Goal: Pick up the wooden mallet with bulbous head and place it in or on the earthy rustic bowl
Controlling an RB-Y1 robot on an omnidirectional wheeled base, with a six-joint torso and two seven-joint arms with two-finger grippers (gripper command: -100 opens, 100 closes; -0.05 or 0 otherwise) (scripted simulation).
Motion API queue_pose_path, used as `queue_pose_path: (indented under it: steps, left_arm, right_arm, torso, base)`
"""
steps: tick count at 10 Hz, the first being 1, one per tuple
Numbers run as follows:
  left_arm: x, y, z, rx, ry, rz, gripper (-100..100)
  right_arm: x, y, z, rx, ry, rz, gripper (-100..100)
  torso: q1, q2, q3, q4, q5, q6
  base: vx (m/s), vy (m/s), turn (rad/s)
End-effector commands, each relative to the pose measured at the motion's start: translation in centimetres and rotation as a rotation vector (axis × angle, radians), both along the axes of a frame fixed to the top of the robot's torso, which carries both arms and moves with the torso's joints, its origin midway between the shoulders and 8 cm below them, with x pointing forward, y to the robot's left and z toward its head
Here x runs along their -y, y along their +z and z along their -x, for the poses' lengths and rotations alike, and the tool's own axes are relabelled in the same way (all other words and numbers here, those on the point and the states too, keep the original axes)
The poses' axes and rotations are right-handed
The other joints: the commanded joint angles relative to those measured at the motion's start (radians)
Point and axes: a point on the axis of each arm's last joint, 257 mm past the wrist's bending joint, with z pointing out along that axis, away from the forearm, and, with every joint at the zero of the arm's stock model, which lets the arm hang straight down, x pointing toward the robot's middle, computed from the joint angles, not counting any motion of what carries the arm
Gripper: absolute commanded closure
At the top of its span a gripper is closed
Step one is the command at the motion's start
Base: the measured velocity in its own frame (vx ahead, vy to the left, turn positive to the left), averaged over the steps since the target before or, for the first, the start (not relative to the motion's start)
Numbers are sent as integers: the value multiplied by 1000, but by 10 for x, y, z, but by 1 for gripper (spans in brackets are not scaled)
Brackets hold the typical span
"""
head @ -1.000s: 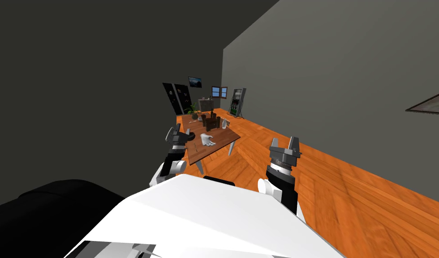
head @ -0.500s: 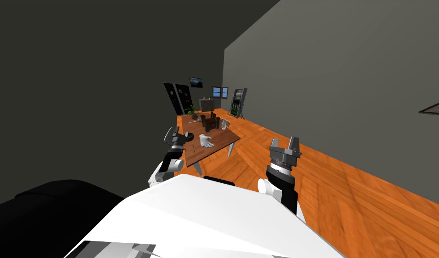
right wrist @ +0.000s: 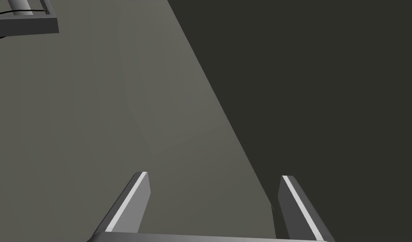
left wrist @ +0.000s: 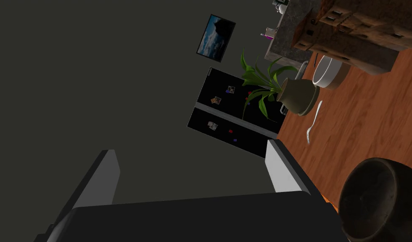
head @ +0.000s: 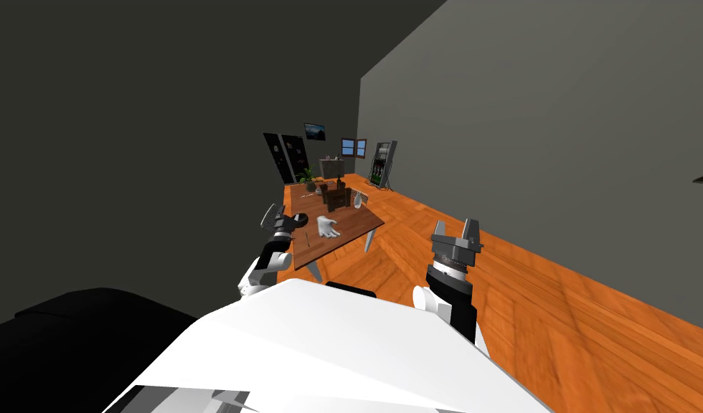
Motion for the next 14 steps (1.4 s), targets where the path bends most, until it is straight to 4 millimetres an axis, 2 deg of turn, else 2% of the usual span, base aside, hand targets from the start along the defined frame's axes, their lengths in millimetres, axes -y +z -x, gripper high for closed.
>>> queue_pose_path:
  steps: [1, 2, 3, 4, 5, 6, 7, 8, 9, 10, 12, 13, 14]
  left_arm:
    - [-21, -17, -4, -30, 19, 69, -100]
    - [-24, -25, -4, -45, 24, 74, -100]
    - [-39, -38, -6, -67, 41, 124, -100]
    - [-39, -41, -6, -72, 42, 126, -100]
    - [-53, -50, -7, -85, 58, 176, -100]
    - [-55, -57, -7, -98, 63, 181, -100]
    - [-70, -74, -6, -122, 84, 239, -100]
    - [-70, -74, -6, -123, 84, 239, -100]
    - [-85, -91, -5, -144, 107, 300, -100]
    - [-85, -92, -5, -146, 107, 300, -100]
    - [-111, -118, -3, -171, 149, 422, -100]
    - [-113, -128, -1, -187, 157, 430, -100]
    - [-125, -142, 2, -200, 180, 495, -100]
  right_arm:
    - [0, 0, 0, 0, 0, 0, 0]
    - [0, 0, 0, 0, 0, 0, 0]
    - [0, 0, 0, 0, 0, 0, 0]
    - [0, 0, 0, 0, 0, 0, 0]
    - [0, 0, 0, 0, 0, 0, 0]
    - [0, 0, 0, 0, 0, 0, 0]
    - [0, 0, 0, 0, 0, 0, 0]
    - [0, 0, 0, 0, 0, 0, 0]
    - [0, 0, 0, 0, 0, 0, 0]
    - [0, 0, 0, 0, 0, 0, 0]
    - [0, 0, 0, 0, 0, 0, 0]
    - [0, 0, 0, 0, 0, 0, 0]
    - [0, 0, 0, 0, 0, 0, 0]
  torso:
    - [0, 0, 0, 0, 0, 0]
    - [0, -1, 0, 0, 0, 0]
    - [0, 0, 0, 0, 0, 0]
    - [0, 0, 0, 0, 0, 0]
    - [0, 1, 0, 0, 0, 0]
    - [-1, 0, 0, 0, 0, 0]
    - [0, 1, 0, 0, 0, 0]
    - [-1, 1, 0, 0, 0, 0]
    - [0, 1, 0, 0, 0, 0]
    - [0, 1, 0, 0, 0, 0]
    - [-1, 0, 0, 0, 0, 0]
    - [-2, -1, -1, 0, 0, 0]
    - [-1, -1, -1, 0, 0, 0]
  base:
    - [68, -48, 56]
    - [54, -42, 22]
    - [53, -36, 20]
    - [43, -41, 19]
    - [47, -55, 36]
    - [34, -48, 21]
    - [44, -53, 31]
    - [44, -42, 22]
    - [46, -45, 31]
    - [41, -40, 19]
    - [69, -66, 39]
    - [66, -57, 27]
    - [61, -54, 32]
